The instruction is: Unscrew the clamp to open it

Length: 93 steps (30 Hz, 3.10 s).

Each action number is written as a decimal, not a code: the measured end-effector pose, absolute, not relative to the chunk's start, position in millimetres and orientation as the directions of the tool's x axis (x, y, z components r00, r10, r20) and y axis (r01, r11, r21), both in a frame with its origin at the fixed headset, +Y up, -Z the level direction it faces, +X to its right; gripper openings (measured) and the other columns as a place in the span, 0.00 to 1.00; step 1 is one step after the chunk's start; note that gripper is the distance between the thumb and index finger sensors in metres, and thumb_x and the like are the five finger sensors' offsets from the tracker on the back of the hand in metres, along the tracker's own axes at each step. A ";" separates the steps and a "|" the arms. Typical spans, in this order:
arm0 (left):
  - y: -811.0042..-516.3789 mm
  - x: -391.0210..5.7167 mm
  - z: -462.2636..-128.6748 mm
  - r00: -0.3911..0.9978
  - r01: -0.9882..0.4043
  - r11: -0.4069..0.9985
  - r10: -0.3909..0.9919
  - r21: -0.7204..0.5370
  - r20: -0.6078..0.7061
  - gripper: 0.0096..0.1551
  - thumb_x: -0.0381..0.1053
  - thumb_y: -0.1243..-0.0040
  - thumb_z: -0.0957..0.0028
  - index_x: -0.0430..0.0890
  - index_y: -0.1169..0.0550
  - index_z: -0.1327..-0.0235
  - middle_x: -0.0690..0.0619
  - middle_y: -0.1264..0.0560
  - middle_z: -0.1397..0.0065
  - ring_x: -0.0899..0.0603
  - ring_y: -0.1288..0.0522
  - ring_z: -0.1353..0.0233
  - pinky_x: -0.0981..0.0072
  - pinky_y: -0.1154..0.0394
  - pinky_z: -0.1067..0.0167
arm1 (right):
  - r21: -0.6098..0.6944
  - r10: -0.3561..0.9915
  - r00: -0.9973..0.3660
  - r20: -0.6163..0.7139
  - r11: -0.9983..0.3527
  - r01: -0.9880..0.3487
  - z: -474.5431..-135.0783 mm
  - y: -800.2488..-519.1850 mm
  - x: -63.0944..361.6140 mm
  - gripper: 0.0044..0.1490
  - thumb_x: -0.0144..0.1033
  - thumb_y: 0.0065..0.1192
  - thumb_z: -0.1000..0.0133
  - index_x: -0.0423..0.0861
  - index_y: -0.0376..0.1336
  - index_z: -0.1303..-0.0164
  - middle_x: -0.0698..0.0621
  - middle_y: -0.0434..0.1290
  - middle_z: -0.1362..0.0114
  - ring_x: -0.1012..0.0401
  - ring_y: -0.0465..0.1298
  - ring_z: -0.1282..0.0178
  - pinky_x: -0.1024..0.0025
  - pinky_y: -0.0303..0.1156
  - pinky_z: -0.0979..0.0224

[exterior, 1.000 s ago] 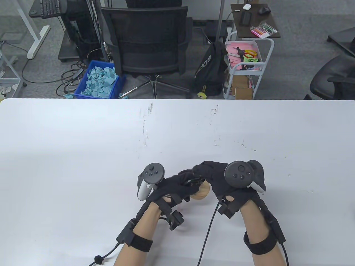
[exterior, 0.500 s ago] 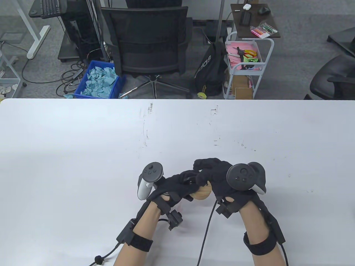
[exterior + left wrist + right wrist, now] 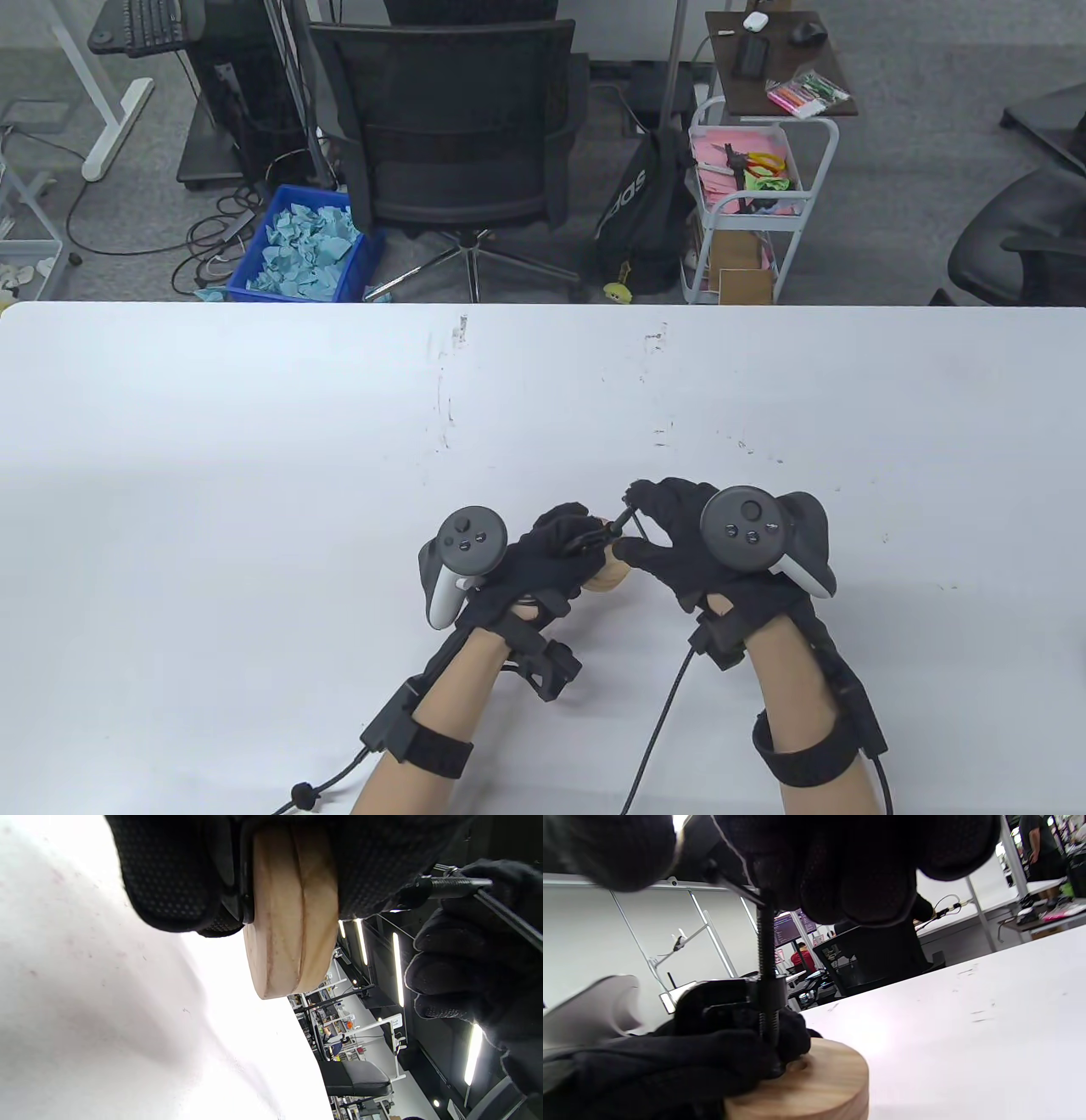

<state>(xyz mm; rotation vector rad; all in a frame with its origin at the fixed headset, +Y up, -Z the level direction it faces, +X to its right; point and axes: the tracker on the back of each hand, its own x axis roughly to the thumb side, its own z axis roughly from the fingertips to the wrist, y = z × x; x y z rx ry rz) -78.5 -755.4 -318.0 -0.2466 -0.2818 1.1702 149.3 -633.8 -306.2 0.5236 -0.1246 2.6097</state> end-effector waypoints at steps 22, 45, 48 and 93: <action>-757.7 -73.9 -319.8 0.300 -0.844 0.305 0.950 -0.442 0.083 0.24 0.54 0.32 0.47 0.55 0.23 0.38 0.44 0.37 0.19 0.45 0.14 0.41 0.74 0.13 0.44 | -0.114 0.376 -0.830 0.412 -0.882 -0.456 -303.9 -628.3 157.3 0.33 0.45 0.66 0.53 0.53 0.66 0.35 0.51 0.66 0.28 0.48 0.74 0.34 0.42 0.62 0.28; -759.0 -65.0 -315.5 0.269 -0.847 0.268 0.961 -0.459 0.066 0.23 0.52 0.32 0.47 0.54 0.23 0.38 0.44 0.36 0.20 0.44 0.14 0.41 0.73 0.13 0.44 | 0.011 0.420 -0.769 0.483 -0.880 -0.474 -301.4 -627.2 145.3 0.22 0.29 0.61 0.51 0.58 0.72 0.49 0.53 0.69 0.31 0.49 0.75 0.35 0.42 0.63 0.29; -759.8 -65.8 -316.1 0.257 -0.847 0.257 0.964 -0.465 0.065 0.23 0.52 0.32 0.47 0.54 0.23 0.38 0.44 0.37 0.20 0.44 0.14 0.41 0.73 0.13 0.44 | 0.023 0.442 -0.752 0.490 -0.869 -0.495 -302.5 -627.5 146.8 0.21 0.29 0.61 0.51 0.59 0.72 0.50 0.53 0.69 0.31 0.49 0.75 0.34 0.42 0.63 0.29; -759.7 -65.3 -315.7 0.270 -0.844 0.277 0.959 -0.460 0.082 0.23 0.52 0.32 0.46 0.54 0.23 0.38 0.45 0.36 0.20 0.44 0.14 0.41 0.72 0.13 0.44 | 0.056 0.439 -0.788 0.431 -0.885 -0.462 -302.1 -628.7 144.8 0.26 0.34 0.61 0.50 0.55 0.68 0.40 0.52 0.69 0.32 0.49 0.76 0.39 0.43 0.63 0.30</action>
